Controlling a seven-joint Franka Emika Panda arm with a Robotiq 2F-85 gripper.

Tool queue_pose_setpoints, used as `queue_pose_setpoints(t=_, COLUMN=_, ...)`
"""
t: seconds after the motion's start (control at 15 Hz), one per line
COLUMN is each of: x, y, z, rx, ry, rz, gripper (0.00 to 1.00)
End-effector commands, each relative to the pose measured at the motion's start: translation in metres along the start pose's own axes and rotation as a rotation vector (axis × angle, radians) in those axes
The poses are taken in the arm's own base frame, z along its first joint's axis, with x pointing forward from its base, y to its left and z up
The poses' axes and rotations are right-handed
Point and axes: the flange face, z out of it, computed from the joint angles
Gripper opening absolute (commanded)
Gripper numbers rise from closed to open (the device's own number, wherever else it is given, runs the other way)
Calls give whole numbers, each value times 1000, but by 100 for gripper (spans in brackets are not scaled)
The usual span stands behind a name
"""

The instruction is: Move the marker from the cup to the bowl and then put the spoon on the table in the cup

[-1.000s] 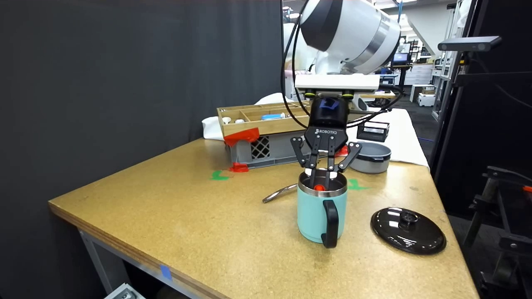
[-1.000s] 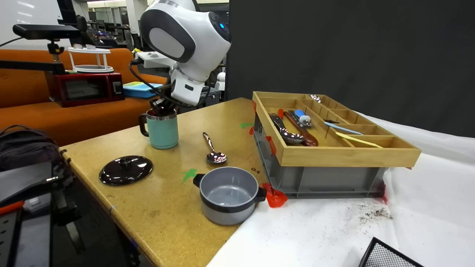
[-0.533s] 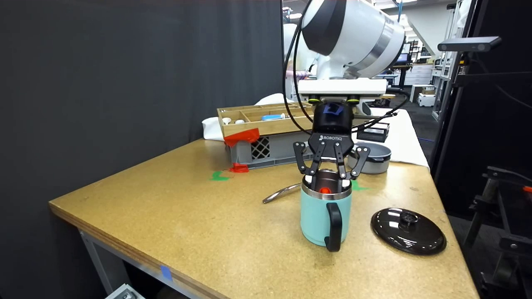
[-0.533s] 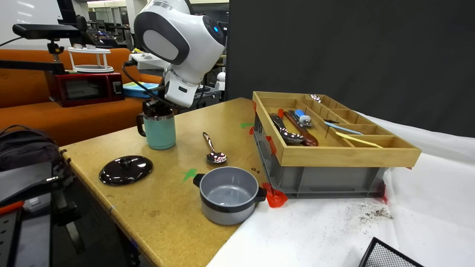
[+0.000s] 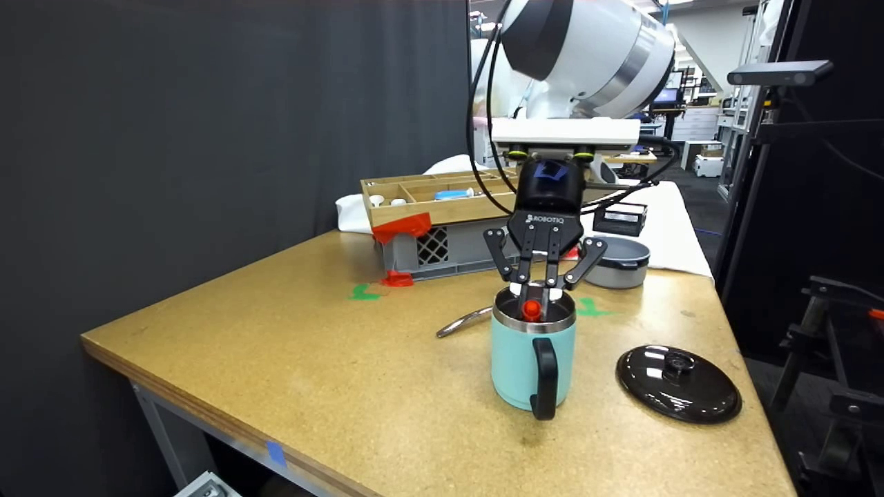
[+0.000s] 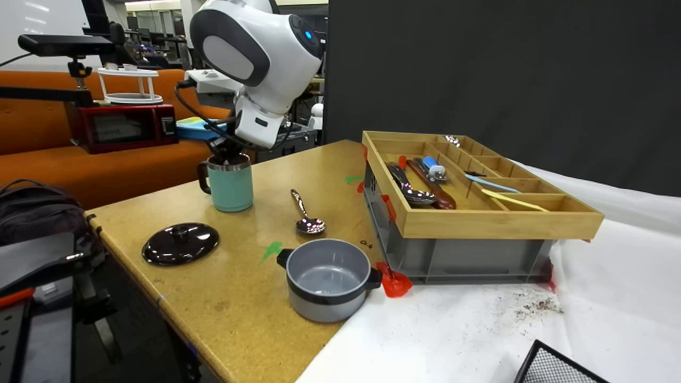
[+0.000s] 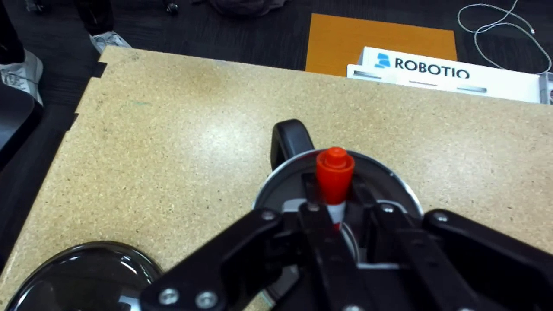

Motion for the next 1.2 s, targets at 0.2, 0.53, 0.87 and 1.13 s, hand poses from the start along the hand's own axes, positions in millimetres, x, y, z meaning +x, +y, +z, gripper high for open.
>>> queue_pose_setpoints(t=0.2, x=-48, y=6, z=-43, rx=64, ry=-3, rz=-63, gripper=5)
queue_pose_setpoints(t=0.53, x=-103, y=17, z=-96, rx=150, ry=44, rz=-123, gripper=5)
queue_pose_setpoints(t=0.87, x=-117, y=36, z=-158, rx=293, ry=163, rz=-100, gripper=5)
queue_pose_setpoints(t=1.13, x=-68, y=54, z=-205, rx=389, ry=244, rz=-1, gripper=5)
